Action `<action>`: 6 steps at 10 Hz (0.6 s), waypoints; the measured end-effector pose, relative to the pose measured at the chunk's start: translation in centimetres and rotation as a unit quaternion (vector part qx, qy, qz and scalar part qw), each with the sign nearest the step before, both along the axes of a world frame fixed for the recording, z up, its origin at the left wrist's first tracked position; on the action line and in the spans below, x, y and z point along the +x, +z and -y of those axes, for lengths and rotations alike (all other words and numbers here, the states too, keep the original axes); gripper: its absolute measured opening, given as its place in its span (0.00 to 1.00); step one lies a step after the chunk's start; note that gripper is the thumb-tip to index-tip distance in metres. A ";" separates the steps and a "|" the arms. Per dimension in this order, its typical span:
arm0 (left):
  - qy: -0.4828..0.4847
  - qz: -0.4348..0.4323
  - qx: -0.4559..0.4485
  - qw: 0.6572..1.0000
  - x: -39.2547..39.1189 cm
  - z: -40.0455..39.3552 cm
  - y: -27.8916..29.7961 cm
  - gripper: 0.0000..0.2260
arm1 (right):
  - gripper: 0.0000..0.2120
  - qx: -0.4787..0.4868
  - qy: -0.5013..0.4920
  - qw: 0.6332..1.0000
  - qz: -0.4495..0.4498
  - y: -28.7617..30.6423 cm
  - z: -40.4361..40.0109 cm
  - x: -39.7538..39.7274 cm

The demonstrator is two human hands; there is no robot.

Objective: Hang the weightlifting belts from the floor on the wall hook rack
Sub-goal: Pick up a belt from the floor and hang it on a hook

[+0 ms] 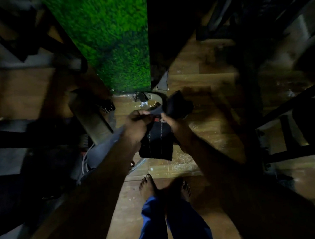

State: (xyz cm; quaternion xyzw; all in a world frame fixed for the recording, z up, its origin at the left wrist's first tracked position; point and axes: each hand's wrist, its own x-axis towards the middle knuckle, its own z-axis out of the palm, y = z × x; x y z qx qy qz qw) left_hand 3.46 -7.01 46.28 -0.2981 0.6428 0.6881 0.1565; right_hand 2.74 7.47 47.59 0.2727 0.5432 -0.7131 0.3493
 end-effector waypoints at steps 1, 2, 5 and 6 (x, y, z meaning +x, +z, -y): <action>-0.016 -0.063 -0.008 0.998 0.9 -0.4 7.6 0.05 | 0.24 -0.029 -0.034 0.997 0.059 2.9 0.0 -1.6; -0.009 -0.094 -0.032 0.995 2.1 -0.4 12.9 0.09 | 0.18 -0.007 0.006 0.999 0.041 7.9 -0.4 -1.7; 0.085 -0.043 0.021 0.995 4.9 3.3 27.6 0.06 | 0.35 0.044 0.213 0.965 -0.147 22.2 0.9 0.6; 0.097 -0.105 0.021 0.990 4.4 3.8 32.6 0.08 | 0.23 -0.002 0.287 0.945 -0.157 26.8 1.2 0.6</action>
